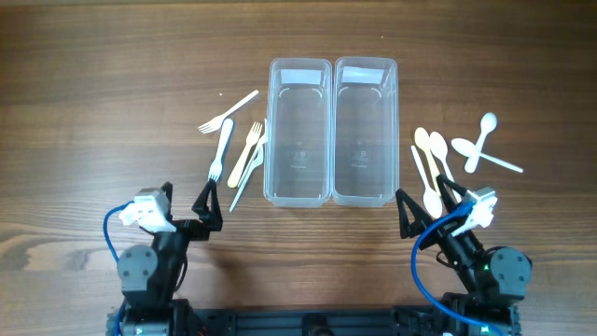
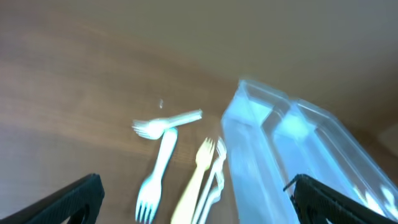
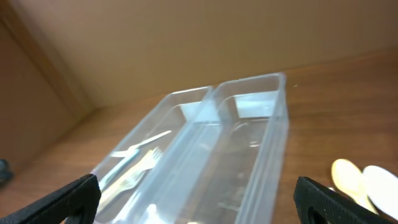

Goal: Pack container
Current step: 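Move the right gripper down over the spoons and grasp a white spoon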

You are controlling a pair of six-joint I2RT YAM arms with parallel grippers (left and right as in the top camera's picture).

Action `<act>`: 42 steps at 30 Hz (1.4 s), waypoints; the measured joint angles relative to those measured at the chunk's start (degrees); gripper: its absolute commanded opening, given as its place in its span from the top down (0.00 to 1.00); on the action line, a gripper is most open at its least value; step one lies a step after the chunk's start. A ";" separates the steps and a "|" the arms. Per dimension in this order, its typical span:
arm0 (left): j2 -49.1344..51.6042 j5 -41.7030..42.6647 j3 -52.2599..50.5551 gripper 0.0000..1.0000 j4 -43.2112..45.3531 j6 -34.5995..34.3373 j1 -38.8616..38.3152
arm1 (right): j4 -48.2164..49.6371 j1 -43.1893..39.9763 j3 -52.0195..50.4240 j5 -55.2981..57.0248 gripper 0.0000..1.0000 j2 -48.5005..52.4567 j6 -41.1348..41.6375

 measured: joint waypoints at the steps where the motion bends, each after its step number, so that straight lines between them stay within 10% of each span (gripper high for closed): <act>1: 1.18 0.42 1.49 0.01 -1.84 0.02 0.00 | -0.09 0.00 0.85 -0.28 0.00 0.31 0.46; 10: 20.46 -2.32 34.56 0.00 -18.45 5.03 0.00 | -10.56 0.11 26.58 -0.20 0.00 23.15 -1.40; 21: 44.61 -5.25 47.69 0.00 -26.49 9.77 0.00 | -46.03 0.11 73.50 6.45 0.00 63.91 -16.15; 33: 50.03 -7.26 47.89 0.00 -29.90 10.19 0.00 | -53.16 0.11 76.63 17.09 0.01 82.60 -23.45; 36: 50.03 -7.43 47.89 0.00 -30.14 10.19 0.00 | -53.94 0.11 76.54 19.37 0.24 87.62 -23.39; 42: 50.05 -10.01 47.89 0.00 -30.18 10.21 0.00 | -53.64 0.11 72.32 23.65 0.22 95.86 -22.93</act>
